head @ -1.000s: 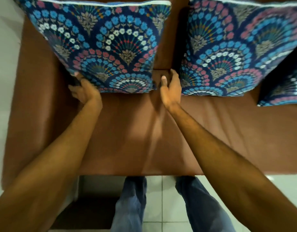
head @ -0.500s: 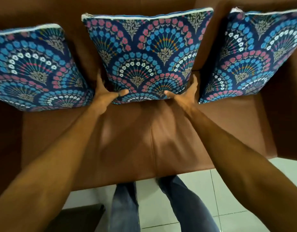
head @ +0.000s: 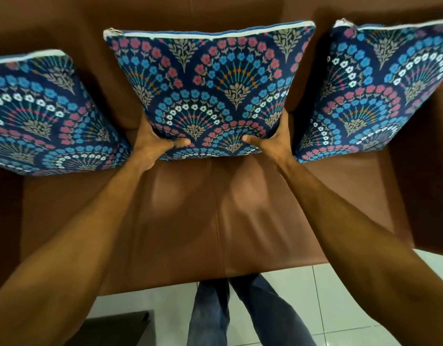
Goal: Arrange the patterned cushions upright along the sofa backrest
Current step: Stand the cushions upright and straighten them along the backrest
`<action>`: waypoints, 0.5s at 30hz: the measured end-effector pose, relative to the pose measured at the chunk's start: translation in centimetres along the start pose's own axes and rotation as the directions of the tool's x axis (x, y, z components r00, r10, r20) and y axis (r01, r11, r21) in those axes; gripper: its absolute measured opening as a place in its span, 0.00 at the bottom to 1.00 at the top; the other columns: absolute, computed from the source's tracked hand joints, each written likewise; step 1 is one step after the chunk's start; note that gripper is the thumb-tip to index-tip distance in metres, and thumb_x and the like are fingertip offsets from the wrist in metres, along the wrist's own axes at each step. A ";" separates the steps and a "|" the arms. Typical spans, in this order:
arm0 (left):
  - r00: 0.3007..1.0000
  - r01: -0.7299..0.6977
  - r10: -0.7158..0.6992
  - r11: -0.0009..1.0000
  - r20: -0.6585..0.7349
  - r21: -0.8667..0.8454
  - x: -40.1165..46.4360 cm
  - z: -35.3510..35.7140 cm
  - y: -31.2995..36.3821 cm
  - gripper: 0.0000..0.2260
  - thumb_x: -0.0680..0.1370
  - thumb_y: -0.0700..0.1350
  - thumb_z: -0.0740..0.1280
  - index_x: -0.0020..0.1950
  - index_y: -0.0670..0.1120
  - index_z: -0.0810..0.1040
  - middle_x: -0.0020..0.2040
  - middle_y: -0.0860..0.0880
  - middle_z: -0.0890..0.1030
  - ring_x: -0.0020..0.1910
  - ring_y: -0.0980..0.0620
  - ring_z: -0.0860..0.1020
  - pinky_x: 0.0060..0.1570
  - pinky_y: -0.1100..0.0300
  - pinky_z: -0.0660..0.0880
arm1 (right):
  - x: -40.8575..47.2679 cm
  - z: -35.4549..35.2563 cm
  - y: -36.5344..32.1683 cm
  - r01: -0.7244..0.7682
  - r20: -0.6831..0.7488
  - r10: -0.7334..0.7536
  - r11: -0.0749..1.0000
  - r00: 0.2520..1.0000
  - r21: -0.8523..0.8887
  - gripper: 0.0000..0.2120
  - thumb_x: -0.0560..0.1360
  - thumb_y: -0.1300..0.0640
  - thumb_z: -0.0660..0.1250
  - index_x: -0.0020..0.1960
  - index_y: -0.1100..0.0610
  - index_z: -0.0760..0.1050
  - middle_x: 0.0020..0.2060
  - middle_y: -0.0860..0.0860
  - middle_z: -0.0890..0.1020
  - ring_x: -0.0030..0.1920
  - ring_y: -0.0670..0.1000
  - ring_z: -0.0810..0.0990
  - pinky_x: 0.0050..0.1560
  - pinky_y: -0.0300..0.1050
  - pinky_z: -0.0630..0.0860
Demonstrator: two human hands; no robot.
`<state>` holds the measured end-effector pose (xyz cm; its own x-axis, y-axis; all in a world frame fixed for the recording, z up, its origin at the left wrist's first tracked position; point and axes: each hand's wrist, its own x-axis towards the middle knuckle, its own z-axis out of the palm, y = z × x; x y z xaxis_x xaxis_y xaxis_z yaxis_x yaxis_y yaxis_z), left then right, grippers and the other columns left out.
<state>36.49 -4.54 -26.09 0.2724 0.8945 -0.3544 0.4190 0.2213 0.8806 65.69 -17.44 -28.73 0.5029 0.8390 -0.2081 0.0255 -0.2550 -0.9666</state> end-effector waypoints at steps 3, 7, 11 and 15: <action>1.000 -0.016 0.016 1.000 0.011 -0.004 0.5 0.1 0.0 0.61 0.56 0.52 0.90 0.82 0.51 0.61 0.78 0.51 0.72 0.78 0.52 0.71 0.79 0.47 0.72 | 0.5 0.0 0.0 -0.033 0.008 0.033 0.999 0.999 -0.028 0.57 0.63 0.63 0.87 0.81 0.56 0.57 0.73 0.52 0.75 0.73 0.50 0.76 0.68 0.44 0.80; 1.000 0.012 -0.012 1.000 -0.017 -0.024 -0.9 0.8 -0.6 0.59 0.62 0.44 0.88 0.84 0.55 0.56 0.80 0.54 0.69 0.80 0.54 0.68 0.78 0.52 0.71 | -0.1 -1.2 -0.3 -0.038 0.084 0.044 0.996 0.995 -0.080 0.61 0.62 0.58 0.88 0.83 0.55 0.53 0.76 0.53 0.72 0.76 0.51 0.74 0.74 0.56 0.76; 0.946 0.181 -0.217 0.970 -0.239 -0.165 -3.5 5.1 -1.8 0.55 0.68 0.38 0.84 0.85 0.54 0.53 0.80 0.48 0.68 0.75 0.53 0.69 0.70 0.59 0.73 | -1.9 -3.5 -1.2 -0.026 0.108 0.057 0.963 0.992 -0.267 0.59 0.67 0.56 0.85 0.85 0.58 0.49 0.81 0.57 0.64 0.80 0.54 0.66 0.77 0.46 0.68; 0.910 0.263 -0.278 0.961 -0.309 -0.091 -4.0 14.0 -9.6 0.23 0.76 0.53 0.74 0.67 0.53 0.72 0.55 0.50 0.75 0.54 0.48 0.75 0.52 0.52 0.83 | -3.6 -10.8 -0.1 0.205 -0.111 -0.334 0.772 0.936 -0.602 0.29 0.78 0.53 0.75 0.73 0.64 0.71 0.65 0.61 0.78 0.67 0.60 0.77 0.68 0.59 0.75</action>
<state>43.55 -15.65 -37.50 -0.1360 0.8721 -0.4701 0.3954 0.4828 0.7814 73.21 -25.65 -26.28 0.5577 0.8173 0.1449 0.6426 -0.3146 -0.6986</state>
